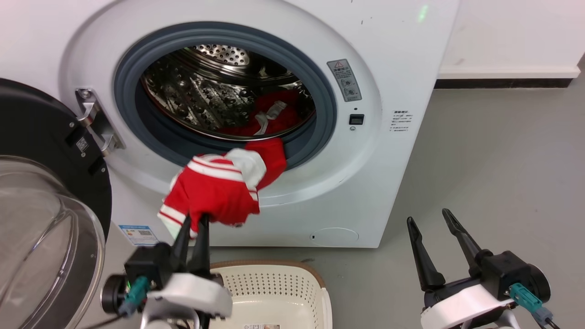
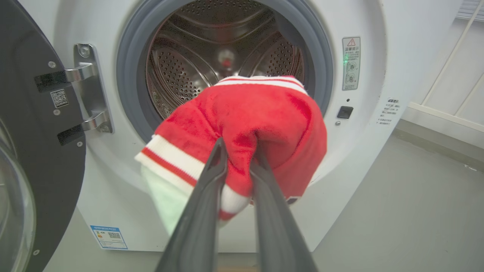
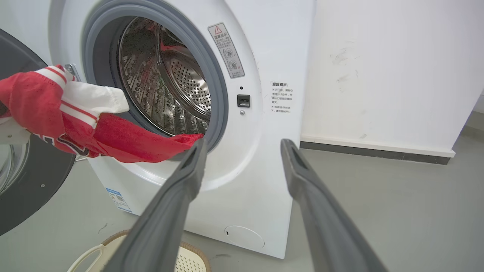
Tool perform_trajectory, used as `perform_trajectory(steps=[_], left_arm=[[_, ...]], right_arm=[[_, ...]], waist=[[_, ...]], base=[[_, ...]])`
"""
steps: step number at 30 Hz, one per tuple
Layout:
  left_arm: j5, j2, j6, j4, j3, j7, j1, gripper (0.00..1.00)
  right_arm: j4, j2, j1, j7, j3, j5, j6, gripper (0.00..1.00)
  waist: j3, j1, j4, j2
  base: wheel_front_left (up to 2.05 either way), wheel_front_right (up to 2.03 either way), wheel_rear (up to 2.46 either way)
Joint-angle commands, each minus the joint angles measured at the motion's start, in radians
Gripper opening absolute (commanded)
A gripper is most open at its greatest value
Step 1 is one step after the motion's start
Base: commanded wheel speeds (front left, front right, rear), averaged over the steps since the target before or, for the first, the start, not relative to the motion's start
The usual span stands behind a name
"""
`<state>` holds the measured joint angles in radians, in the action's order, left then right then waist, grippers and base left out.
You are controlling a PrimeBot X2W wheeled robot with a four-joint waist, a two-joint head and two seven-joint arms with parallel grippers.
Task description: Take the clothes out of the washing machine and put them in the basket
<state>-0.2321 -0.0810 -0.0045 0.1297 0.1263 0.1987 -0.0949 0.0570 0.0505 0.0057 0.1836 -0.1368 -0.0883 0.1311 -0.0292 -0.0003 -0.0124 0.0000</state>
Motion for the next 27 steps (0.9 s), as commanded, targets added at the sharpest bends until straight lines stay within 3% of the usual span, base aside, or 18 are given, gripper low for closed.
perform_trajectory(steps=[1, 8, 14, 19, 27], left_arm=[[0.001, 0.007, 0.011, -0.044, 0.017, -0.018, 0.043, 0.00], [-0.009, 0.016, 0.060, -0.201, 0.075, -0.088, 0.226, 0.00], [-0.020, 0.020, 0.088, -0.220, 0.096, -0.121, 0.308, 0.00], [-0.028, 0.015, 0.077, -0.138, 0.099, -0.102, 0.289, 0.00], [-0.055, 0.016, 0.036, 0.166, 0.083, -0.043, 0.122, 0.00]], right_arm=[[-0.012, -0.001, 0.013, -0.004, 0.004, 0.004, -0.001, 1.00], [-0.030, -0.001, 0.006, -0.010, 0.003, 0.003, -0.001, 1.00], [-0.038, -0.001, -0.012, -0.011, -0.003, 0.004, -0.001, 1.00], [-0.041, -0.001, -0.033, -0.012, -0.005, 0.011, -0.001, 1.00], [-0.051, -0.001, -0.090, -0.016, -0.021, 0.030, -0.001, 1.00]], waist=[[-0.008, 0.0003, 0.012, 0.0000], [-0.037, 0.0003, 0.040, 0.0000], [-0.062, 0.0003, 0.048, 0.0000], [-0.114, 0.0003, 0.053, 0.0000], [-0.255, 0.0003, 0.042, 0.0000]], base=[[0.00, 0.00, 0.00], [0.00, 0.00, 0.00], [0.00, 0.00, 0.00], [0.00, 0.00, 0.00], [0.00, 0.00, 0.00]])
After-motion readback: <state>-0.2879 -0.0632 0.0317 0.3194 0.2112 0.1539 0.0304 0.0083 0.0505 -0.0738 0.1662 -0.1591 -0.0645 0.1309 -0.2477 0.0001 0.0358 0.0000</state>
